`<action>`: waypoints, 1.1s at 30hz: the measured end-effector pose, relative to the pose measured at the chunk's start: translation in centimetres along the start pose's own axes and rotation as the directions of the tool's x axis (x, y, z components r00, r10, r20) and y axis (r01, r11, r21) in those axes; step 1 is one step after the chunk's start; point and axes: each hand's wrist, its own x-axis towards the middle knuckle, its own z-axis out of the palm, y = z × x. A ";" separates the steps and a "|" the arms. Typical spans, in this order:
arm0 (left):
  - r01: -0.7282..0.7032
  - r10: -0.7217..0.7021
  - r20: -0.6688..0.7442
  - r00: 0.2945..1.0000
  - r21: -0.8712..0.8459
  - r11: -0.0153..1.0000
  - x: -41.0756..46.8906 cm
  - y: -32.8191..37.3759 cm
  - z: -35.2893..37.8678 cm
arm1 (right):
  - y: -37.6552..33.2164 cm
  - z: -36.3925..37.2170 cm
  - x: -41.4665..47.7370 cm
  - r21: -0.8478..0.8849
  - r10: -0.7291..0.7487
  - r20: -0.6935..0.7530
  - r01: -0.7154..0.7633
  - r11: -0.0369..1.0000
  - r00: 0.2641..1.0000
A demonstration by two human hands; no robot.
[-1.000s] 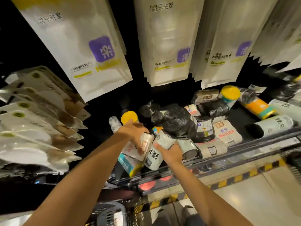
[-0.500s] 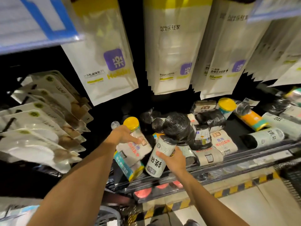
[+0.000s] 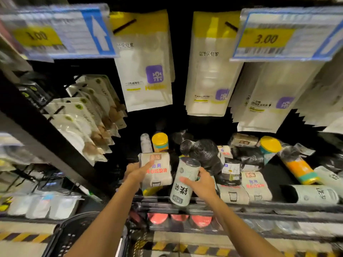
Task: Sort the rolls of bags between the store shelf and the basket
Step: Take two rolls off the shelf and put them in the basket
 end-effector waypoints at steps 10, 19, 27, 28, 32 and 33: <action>-0.156 0.098 -0.283 0.954 -0.188 0.970 -10.0 -6.8 -1.9 | -0.5 -1.6 -2.1 -0.145 -0.198 0.265 0.242 0.959 0.944; -0.124 -0.134 -0.481 0.866 -0.466 0.876 -18.6 -14.6 -7.5 | -0.7 5.9 -6.7 -0.227 -0.234 0.594 0.439 0.870 0.770; -0.133 -0.411 -0.592 0.693 -0.665 0.735 -21.2 -23.2 -13.9 | -0.5 16.3 -10.5 -0.224 -0.140 0.818 0.534 0.816 0.558; -0.130 -0.446 -0.589 0.674 -0.689 0.713 -21.0 -24.3 -14.8 | -0.6 17.7 -10.8 -0.232 -0.127 0.833 0.548 0.803 0.538; -0.106 -0.550 -0.529 0.646 -0.776 0.621 -19.1 -27.7 -18.9 | -0.3 23.5 -11.0 -0.272 -0.093 0.848 0.579 0.768 0.522; -0.104 -0.572 -0.516 0.638 -0.793 0.600 -18.4 -28.1 -20.0 | -0.1 25.0 -10.9 -0.292 -0.081 0.841 0.576 0.764 0.534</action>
